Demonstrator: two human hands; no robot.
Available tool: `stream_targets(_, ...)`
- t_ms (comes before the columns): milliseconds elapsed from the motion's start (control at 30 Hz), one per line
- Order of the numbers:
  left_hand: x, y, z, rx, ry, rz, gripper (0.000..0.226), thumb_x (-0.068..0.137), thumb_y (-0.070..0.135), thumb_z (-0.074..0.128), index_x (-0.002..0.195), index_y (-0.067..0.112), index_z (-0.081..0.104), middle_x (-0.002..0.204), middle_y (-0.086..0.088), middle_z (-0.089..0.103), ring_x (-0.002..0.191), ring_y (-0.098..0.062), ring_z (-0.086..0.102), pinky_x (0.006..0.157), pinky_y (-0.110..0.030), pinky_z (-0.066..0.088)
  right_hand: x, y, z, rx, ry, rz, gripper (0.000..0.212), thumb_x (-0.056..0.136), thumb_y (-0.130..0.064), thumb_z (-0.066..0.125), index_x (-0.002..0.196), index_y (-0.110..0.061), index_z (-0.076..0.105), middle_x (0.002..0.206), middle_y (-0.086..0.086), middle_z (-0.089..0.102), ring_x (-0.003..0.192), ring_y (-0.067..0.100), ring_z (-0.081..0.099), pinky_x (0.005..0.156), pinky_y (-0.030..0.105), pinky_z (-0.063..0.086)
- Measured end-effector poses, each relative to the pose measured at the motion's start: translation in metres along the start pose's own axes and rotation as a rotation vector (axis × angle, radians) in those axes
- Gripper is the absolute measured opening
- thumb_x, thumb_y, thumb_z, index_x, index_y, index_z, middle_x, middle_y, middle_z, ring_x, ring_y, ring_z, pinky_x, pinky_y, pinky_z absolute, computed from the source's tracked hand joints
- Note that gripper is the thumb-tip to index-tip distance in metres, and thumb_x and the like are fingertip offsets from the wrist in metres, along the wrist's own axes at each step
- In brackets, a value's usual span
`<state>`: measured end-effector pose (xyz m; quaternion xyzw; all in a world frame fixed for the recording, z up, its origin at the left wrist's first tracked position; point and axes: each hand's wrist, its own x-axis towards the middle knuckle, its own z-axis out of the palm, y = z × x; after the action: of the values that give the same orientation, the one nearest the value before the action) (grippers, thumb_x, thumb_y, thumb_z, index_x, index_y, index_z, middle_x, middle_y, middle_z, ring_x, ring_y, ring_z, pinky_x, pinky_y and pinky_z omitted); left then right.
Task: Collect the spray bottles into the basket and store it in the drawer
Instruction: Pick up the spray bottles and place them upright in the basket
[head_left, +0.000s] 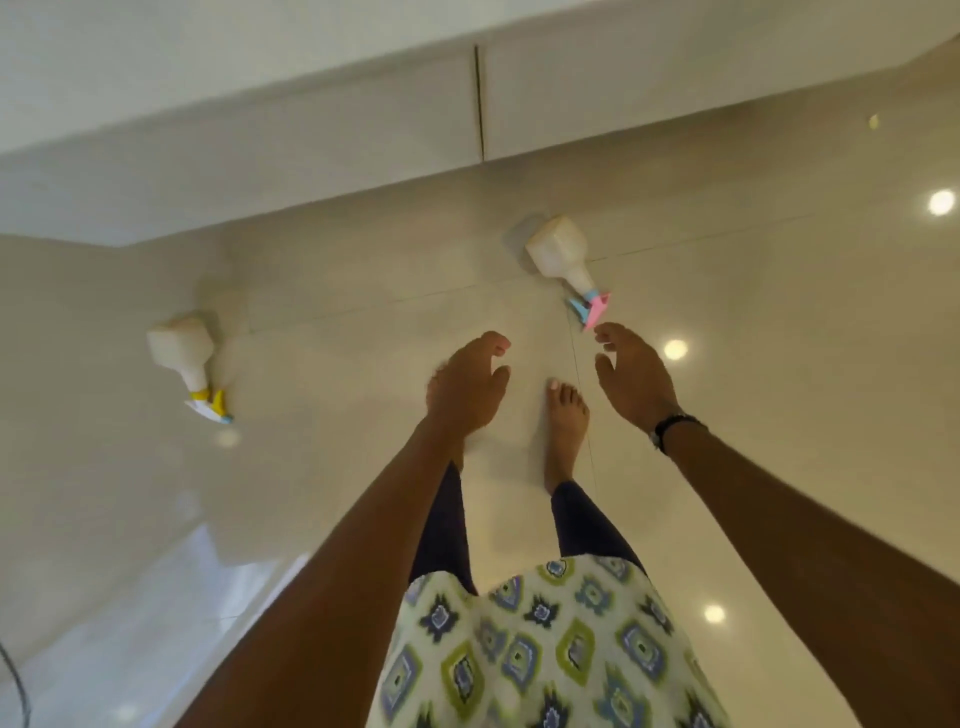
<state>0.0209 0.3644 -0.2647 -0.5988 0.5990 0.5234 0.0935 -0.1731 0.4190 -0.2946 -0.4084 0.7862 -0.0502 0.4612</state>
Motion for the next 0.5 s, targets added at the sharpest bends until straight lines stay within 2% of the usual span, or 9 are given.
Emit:
stream_targets(67, 0.022, 0.003, 0.023, -0.018, 0.011, 0.031, 0.037, 0.094, 0.016, 0.050, 0.131, 0.019, 0.046, 0.136, 0.000, 0.052, 0.124, -0.020, 0.050, 0.105, -0.036, 0.043, 0.025, 0.019, -0.001, -0.050, 0.001, -0.026, 0.039, 0.095, -0.006, 0.047, 0.134, -0.009, 0.047, 0.137, 0.008, 0.053, 0.124, 0.025, 0.051, 0.105, 0.039, 0.043)
stream_targets(167, 0.055, 0.004, 0.053, -0.028, 0.037, 0.084, 0.044, 0.093, 0.015, 0.051, 0.136, 0.019, 0.041, 0.142, 0.000, 0.046, 0.131, -0.017, 0.041, 0.102, -0.025, 0.036, 0.065, 0.043, 0.005, -0.051, 0.036, -0.023, 0.040, 0.094, -0.005, 0.048, 0.134, -0.008, 0.047, 0.136, 0.011, 0.053, 0.123, 0.027, 0.051, 0.105, 0.040, 0.043)
stream_targets(300, 0.117, -0.003, 0.086, -0.019, 0.098, 0.129, 0.055, 0.091, 0.012, 0.055, 0.142, 0.015, 0.034, 0.151, -0.003, 0.034, 0.139, -0.019, 0.031, 0.110, -0.030, 0.032, 0.125, 0.070, 0.030, -0.026, 0.074, -0.014, 0.037, 0.093, -0.005, 0.049, 0.130, -0.005, 0.048, 0.130, 0.015, 0.055, 0.117, 0.030, 0.052, 0.099, 0.038, 0.043)
stream_targets(400, 0.163, -0.014, 0.101, 0.027, 0.152, 0.148, 0.063, 0.091, 0.016, 0.058, 0.145, 0.014, 0.026, 0.157, -0.004, 0.020, 0.144, -0.020, 0.022, 0.111, -0.033, 0.032, 0.165, 0.088, 0.053, -0.055, 0.050, -0.056, 0.045, 0.094, -0.011, 0.054, 0.137, -0.006, 0.041, 0.136, 0.014, 0.050, 0.122, 0.030, 0.048, 0.101, 0.040, 0.042)
stream_targets(500, 0.198, -0.028, 0.106, 0.071, 0.159, 0.209, 0.067, 0.091, 0.017, 0.057, 0.147, 0.014, 0.020, 0.160, -0.002, 0.013, 0.145, -0.019, 0.019, 0.111, -0.030, 0.031, 0.196, 0.101, 0.070, -0.044, 0.048, -0.073, 0.055, 0.090, -0.017, 0.061, 0.139, -0.007, 0.038, 0.139, 0.013, 0.048, 0.125, 0.030, 0.046, 0.102, 0.043, 0.042)
